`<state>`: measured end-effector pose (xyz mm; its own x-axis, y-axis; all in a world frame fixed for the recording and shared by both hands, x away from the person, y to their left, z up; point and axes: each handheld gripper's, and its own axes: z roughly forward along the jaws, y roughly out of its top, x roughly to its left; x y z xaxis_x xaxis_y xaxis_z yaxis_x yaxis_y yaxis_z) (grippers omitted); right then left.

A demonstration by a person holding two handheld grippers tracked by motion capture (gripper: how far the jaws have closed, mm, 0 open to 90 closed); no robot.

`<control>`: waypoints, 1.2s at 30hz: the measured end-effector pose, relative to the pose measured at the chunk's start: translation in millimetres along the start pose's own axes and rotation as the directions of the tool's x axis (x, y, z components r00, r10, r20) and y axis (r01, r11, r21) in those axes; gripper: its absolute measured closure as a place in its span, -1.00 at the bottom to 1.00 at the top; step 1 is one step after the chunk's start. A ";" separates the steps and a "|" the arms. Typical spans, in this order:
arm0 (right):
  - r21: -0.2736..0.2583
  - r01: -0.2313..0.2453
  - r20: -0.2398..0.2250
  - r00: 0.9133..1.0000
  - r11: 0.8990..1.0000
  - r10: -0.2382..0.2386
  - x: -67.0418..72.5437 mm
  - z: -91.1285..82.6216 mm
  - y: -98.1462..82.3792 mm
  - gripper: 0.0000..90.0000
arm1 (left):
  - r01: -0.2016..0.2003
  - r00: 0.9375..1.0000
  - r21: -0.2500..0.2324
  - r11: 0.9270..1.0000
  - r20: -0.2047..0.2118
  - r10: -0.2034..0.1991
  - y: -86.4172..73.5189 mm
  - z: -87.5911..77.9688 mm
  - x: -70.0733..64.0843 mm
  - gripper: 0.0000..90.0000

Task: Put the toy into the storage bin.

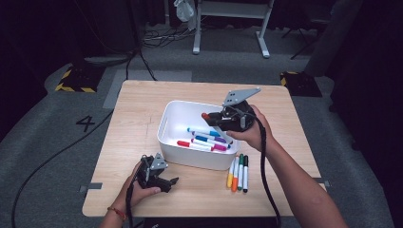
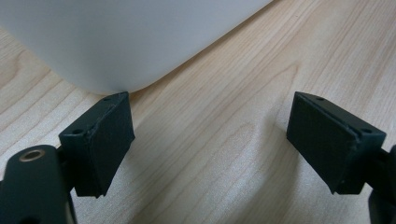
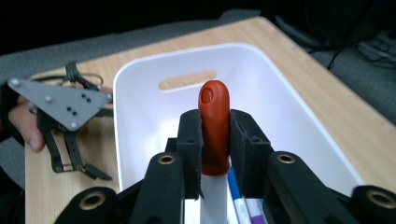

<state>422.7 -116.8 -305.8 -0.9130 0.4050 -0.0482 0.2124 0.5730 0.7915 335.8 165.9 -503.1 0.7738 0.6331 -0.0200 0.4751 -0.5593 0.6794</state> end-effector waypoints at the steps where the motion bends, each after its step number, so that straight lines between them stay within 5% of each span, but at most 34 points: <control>1: 0.015 0.001 -0.004 1.000 1.000 -0.001 0.8 5.1 -1.9 0.68 | 0.000 1.000 0.000 1.000 0.000 0.000 0.0 0.0 0.0 -0.67; 9: 0.153 0.043 -0.057 0.998 0.987 -0.035 10.2 40.4 -13.1 0.67 | 0.001 1.000 -0.002 1.000 -0.001 -0.001 0.0 0.1 -0.1 -0.67; 17: 0.303 0.084 -0.113 0.992 0.949 -0.051 20.3 64.2 -14.5 0.67 | 0.001 1.000 -0.001 1.000 -0.001 -0.001 0.0 0.1 0.0 -0.67; 24: 0.372 0.108 -0.139 0.989 0.922 -0.059 28.0 78.2 -14.8 0.67 | 0.002 1.000 -0.001 1.000 0.000 -0.002 -0.1 0.2 -0.1 -0.67; 31: 0.363 0.099 -0.150 0.988 0.927 -0.047 28.0 78.1 -14.3 0.63 | 0.002 1.000 -0.001 1.000 0.000 -0.002 -0.1 0.2 -0.2 -0.67; 36: 0.323 0.077 -0.138 0.990 0.943 -0.034 24.8 71.8 -16.0 0.55 | 0.001 1.000 -0.001 1.000 0.001 -0.001 -0.1 0.1 -0.2 -0.67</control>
<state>421.7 -64.8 -363.4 -0.9589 0.2836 0.0094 0.2425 0.8016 0.5464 335.7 165.7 -503.3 0.7736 0.6333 -0.0212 0.4755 -0.5580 0.6801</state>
